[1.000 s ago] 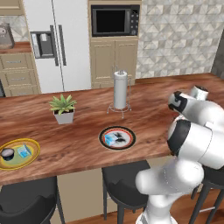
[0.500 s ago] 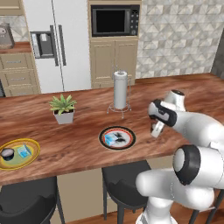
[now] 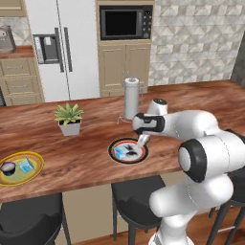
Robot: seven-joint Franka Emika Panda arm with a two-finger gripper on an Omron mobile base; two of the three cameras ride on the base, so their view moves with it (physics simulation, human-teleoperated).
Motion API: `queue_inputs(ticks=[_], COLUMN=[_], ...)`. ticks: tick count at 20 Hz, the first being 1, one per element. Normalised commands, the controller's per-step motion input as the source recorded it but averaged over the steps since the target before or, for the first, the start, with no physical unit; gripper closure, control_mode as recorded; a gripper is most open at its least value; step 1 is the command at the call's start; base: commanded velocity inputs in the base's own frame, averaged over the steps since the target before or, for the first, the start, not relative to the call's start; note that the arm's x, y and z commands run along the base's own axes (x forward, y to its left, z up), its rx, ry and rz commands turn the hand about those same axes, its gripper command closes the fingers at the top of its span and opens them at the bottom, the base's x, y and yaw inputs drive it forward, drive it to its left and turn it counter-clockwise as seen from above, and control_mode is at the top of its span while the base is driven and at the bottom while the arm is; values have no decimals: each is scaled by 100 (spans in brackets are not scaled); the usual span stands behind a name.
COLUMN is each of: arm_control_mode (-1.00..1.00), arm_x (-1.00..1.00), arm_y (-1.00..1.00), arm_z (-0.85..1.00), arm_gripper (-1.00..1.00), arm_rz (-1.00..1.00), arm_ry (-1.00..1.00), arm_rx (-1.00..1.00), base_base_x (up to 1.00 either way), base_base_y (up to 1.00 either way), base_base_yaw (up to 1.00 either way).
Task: Place two yogurt containers on each plate.
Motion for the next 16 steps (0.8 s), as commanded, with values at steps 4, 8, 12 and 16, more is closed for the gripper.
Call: queue_inputs(ticks=[4, 8, 12, 16], arm_control_mode=[-100, -100, -100, -100], arm_x=[38, 12, 0, 0], arm_y=[11, -9, -1, 0], arm_z=[-16, -23, -18, -47], arm_gripper=[100, 100, 100, 100], arm_rz=[2, 0, 0, 0], arm_ry=[3, 7, 10, 6], arm_rx=[-7, -3, -9, -1], base_base_x=[0, 0, 0, 0], base_base_y=[0, 0, 0, 0], base_base_yaw=[0, 0, 0, 0])
